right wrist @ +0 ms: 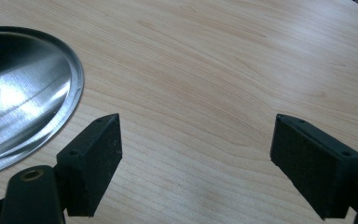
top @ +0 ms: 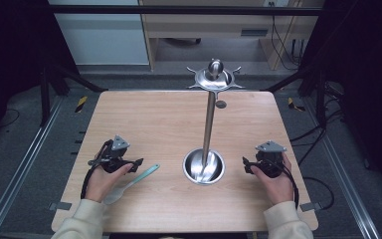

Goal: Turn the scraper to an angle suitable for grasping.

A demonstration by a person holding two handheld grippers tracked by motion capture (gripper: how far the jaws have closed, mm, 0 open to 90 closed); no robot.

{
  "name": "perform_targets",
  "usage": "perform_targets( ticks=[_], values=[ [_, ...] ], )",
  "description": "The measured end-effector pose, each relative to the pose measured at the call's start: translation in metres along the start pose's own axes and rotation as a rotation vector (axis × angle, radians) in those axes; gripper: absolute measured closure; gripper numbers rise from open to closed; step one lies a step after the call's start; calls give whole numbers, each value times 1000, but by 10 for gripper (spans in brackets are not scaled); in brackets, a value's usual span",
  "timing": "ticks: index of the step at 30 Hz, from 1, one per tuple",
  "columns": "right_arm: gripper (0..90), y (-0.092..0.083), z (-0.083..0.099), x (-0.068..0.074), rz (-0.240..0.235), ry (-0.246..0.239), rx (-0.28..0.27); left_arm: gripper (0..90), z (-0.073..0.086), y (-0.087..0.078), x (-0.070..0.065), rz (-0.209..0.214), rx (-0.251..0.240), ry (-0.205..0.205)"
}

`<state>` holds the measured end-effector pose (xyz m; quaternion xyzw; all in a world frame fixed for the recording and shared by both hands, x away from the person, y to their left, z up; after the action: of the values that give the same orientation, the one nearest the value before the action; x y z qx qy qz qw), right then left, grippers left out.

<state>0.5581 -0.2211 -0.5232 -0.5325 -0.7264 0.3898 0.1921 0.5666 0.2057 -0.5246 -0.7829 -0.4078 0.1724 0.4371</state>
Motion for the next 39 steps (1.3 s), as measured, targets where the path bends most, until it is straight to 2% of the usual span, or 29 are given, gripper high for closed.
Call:
perform_targets(
  ticks=[4,5,8,11,13,16,18,23,30,32,34,39],
  values=[
    [171,0,0,1,0,-2,2,264,0,1,-6,0,14,26],
    [173,0,0,0,6,-2,3,322,-1,0,-7,-3,14,34],
    [175,0,1,0,2,5,6,373,-3,-1,-11,-4,11,40],
    [180,1,2,-1,5,5,13,482,-3,-2,-16,18,13,51],
    [182,1,2,-1,8,0,12,534,-1,0,-17,25,33,59],
    [187,2,2,1,6,-1,19,658,0,0,-21,60,43,61],
    [188,2,3,1,6,-5,23,678,0,1,-22,64,48,71],
    [188,3,3,1,6,-9,23,808,4,4,-25,99,77,82],
    [190,4,3,2,6,-8,29,867,5,9,-27,113,87,97],
    [195,4,3,2,8,-14,32,900,6,10,-28,104,92,100],
    [196,4,3,2,9,-14,33,900,4,11,-28,102,83,91],
    [197,4,4,2,7,-14,33,900,4,14,-32,115,82,101]
  ],
)
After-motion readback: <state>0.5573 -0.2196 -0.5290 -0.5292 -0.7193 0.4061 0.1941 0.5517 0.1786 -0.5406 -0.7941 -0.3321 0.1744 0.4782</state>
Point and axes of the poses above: each handheld gripper's, and its own axes: y roughly forward along the jaws, z roughly out of its underside, x roughly to its left, the point moved 9 cm from there along y, roughly forward along the jaws, and after that the axes turned 12 degrees about x, right-handed, at the moved point
